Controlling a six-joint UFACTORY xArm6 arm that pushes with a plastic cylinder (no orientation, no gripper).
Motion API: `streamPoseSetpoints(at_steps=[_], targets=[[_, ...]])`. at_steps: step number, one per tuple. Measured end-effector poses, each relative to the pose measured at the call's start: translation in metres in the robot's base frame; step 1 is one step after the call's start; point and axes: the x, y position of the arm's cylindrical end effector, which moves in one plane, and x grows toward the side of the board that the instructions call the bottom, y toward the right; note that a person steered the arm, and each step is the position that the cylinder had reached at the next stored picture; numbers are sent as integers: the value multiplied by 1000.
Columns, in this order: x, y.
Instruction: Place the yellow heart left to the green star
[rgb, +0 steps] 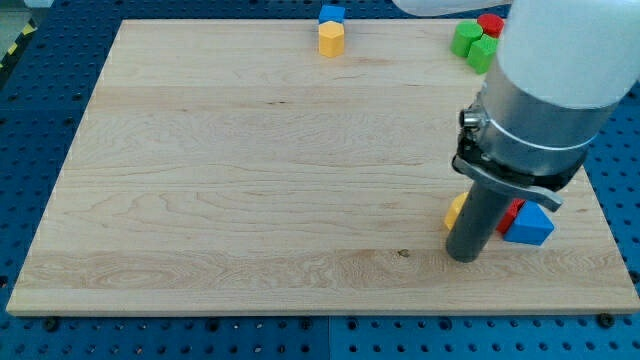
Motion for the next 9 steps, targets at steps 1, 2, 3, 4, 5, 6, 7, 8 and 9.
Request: streamPoseSetpoints(at_steps=[1, 2, 3, 4, 5, 6, 7, 8, 9], targets=[[-17, 19], [-43, 20], [-53, -15], [-56, -54], [-72, -57], [-73, -51], [-55, -39], [-68, -34], [-93, -34]])
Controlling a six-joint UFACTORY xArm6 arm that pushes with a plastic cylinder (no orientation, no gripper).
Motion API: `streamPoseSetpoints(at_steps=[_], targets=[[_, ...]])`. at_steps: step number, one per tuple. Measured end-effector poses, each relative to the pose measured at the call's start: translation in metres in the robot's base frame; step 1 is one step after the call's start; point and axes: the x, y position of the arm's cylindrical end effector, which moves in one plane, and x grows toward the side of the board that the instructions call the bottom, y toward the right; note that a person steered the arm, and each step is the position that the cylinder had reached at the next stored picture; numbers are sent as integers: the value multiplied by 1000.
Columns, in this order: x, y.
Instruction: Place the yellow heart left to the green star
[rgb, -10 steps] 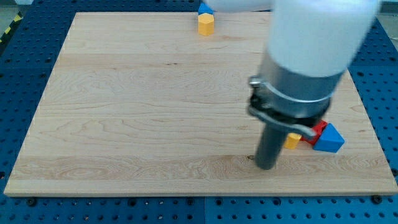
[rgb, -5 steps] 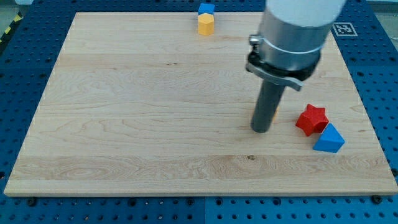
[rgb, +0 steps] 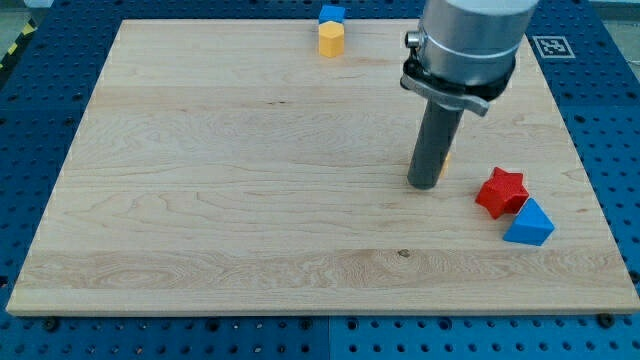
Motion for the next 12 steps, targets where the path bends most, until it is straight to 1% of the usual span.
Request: streamPoseSetpoints(at_steps=[1, 4, 7, 8, 9, 11, 12], targets=[[-23, 0], [-29, 40], [-87, 50], [-75, 77], [-77, 102], [-127, 78], [-147, 77]])
